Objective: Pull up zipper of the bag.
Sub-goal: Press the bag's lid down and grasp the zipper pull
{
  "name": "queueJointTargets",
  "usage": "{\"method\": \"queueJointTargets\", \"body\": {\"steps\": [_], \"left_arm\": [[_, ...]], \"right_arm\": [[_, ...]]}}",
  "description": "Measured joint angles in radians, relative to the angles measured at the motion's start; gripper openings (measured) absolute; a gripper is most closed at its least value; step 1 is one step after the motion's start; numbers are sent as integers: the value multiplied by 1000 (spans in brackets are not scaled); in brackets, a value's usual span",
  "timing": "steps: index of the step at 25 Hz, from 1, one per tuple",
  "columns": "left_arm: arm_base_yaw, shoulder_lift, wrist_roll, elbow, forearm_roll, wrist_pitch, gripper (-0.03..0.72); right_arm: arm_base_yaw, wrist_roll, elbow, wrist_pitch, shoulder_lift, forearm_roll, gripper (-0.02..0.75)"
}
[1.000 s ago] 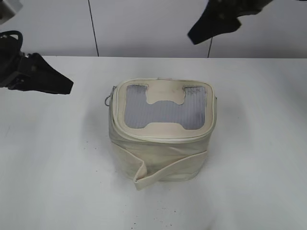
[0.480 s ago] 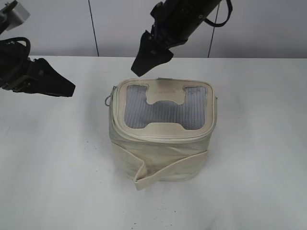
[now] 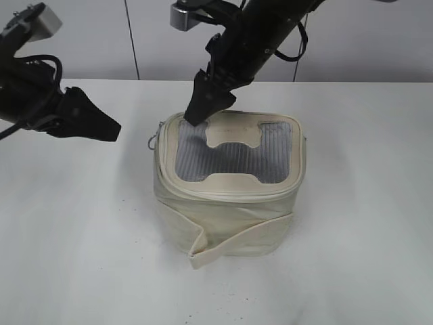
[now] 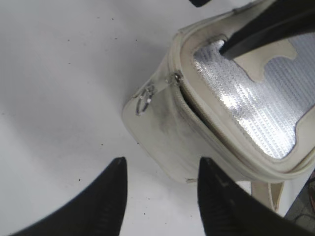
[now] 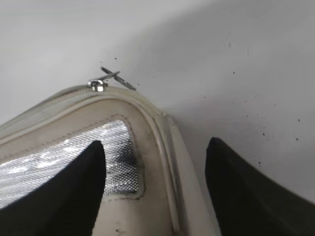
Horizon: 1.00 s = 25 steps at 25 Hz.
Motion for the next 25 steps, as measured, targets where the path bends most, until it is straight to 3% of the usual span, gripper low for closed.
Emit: {"method": "queueJointTargets", "body": {"steps": [6, 13, 17, 22, 25], "left_arm": [[-84, 0, 1, -1, 69, -79, 364], [-100, 0, 1, -1, 144, -139, 366], [-100, 0, 27, -7, 213, -140, 400], [-117, 0, 69, -28, 245, -147, 501], [-143, 0, 72, -42, 255, -166, 518]], "right_arm": [[0, 0, 0, -14, 21, -43, 495], [0, 0, -3, -11, 41, -42, 400], [0, 1, -5, 11, 45, -36, 266], [0, 4, -6, 30, 45, -30, 75], [0, 7, -6, 40, 47, -28, 50]]}}
